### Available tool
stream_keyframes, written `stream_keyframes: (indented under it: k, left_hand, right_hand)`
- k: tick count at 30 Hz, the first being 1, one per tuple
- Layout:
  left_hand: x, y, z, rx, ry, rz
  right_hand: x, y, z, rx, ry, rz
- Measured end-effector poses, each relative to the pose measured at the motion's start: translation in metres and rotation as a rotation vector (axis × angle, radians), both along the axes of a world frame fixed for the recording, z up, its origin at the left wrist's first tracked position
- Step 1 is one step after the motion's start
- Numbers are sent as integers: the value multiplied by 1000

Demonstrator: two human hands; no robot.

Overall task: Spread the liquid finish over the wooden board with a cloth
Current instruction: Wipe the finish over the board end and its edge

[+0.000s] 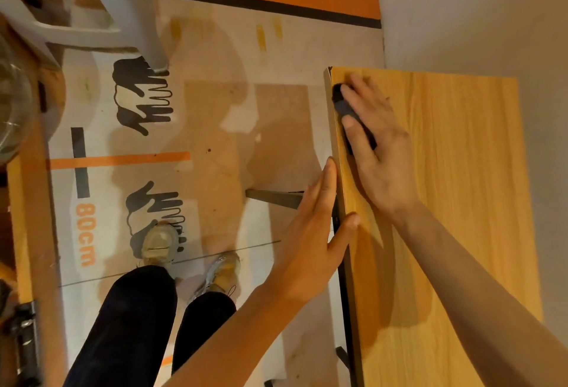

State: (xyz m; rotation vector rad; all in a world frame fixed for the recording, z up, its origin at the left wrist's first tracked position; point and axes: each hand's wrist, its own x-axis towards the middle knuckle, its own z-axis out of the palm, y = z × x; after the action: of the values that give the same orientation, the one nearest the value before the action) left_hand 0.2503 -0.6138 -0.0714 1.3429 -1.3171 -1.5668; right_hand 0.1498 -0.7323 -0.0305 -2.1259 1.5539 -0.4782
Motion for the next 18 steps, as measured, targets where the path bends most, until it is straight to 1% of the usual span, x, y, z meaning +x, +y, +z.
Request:
stream_keyframes:
  k: [3, 5, 7, 9, 11, 13, 15, 18]
  left_hand:
    - [-10, 10, 5, 2, -79, 53]
    - [-15, 9, 9, 20, -85, 69]
    - [-18, 5, 13, 48, -65, 79]
    - [-19, 3, 15, 77, -60, 98]
    - [-19, 5, 17, 105, -59, 109]
    - [-21, 7, 17, 74, -32, 146]
    - [-21, 9, 15, 45, -20, 163]
    - [-23, 10, 10, 13, -34, 182]
  right_hand:
    - [-11, 38, 4, 22, 65, 231]
    - [-14, 26, 5, 6, 140, 362]
    - [-9, -1, 4, -1, 211, 415]
    - [4, -33, 1, -17, 236, 388]
    - [19, -59, -3, -39, 216, 293]
    - [25, -65, -6, -41, 169, 197]
    - [20, -43, -5, -23, 124, 146]
    - [-2, 12, -3, -1, 91, 158]
